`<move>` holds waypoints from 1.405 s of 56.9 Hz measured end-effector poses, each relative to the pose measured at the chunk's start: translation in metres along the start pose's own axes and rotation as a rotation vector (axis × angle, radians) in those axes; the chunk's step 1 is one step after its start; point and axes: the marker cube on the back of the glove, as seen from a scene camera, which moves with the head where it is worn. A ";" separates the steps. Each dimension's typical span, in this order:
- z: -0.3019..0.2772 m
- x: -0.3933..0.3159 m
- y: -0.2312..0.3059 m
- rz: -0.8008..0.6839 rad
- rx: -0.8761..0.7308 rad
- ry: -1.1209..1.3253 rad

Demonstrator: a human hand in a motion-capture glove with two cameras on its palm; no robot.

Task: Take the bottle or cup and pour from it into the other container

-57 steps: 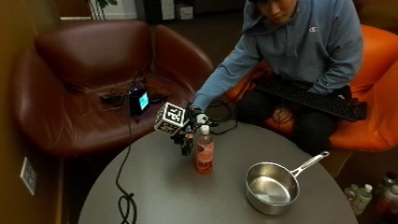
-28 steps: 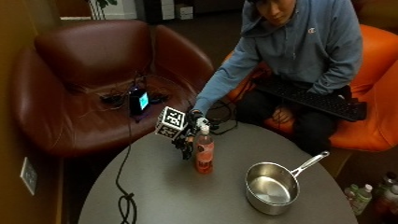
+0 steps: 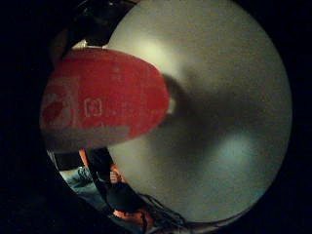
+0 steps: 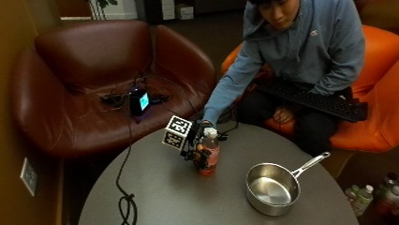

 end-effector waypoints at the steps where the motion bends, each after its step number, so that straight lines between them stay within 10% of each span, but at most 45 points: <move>1: 0.001 -0.001 -0.002 -0.003 0.009 -0.006; 31: 0.042 -0.032 -0.007 0.021 0.002 0.075; 80: 0.075 -0.185 -0.015 0.249 -0.146 1.063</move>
